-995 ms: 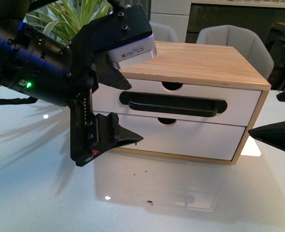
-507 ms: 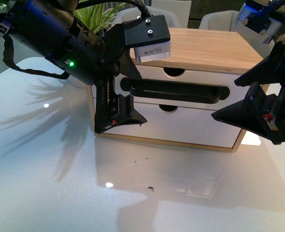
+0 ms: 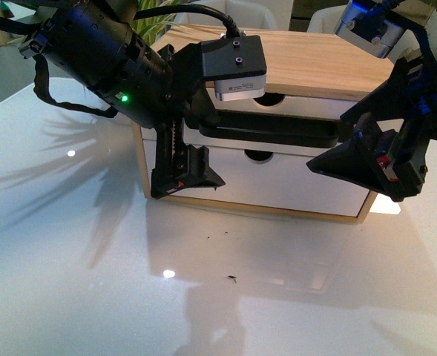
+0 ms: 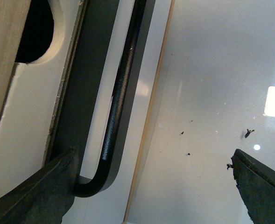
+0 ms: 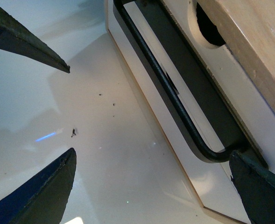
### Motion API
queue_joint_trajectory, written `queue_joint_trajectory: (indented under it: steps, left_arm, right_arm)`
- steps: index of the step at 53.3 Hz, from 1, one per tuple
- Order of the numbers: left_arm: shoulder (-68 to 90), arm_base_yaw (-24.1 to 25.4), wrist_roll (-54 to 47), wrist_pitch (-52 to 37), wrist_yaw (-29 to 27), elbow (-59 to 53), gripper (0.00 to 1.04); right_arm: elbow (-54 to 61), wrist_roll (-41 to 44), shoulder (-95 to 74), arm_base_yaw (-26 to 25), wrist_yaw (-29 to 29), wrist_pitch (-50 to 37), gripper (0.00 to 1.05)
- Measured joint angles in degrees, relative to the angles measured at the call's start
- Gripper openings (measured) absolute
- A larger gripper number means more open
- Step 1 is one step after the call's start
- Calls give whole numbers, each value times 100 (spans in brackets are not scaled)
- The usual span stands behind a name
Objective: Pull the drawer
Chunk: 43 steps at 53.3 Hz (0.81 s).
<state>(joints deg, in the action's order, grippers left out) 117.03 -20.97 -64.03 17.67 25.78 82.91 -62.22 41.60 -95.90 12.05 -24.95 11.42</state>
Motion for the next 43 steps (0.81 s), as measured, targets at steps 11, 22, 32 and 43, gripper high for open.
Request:
queue_joint_trajectory:
  steps: [11, 22, 32, 43]
  left_arm:
    - [118, -20, -72, -72, -79, 81, 97]
    - [151, -39, -232, 92, -181, 160, 97]
    - [157, -42, -334, 216, -179, 195, 97]
    - [170, -42, -345, 201, -170, 195, 97]
  right_arm:
    - [-50, -22, -101, 46, -13, -92, 96]
    - [-109, -20, -221, 118, -4, -94, 96]
    - [-212, -17, -385, 197, 44, -146, 96]
    - [-415, -17, -629, 308, 146, -330, 96]
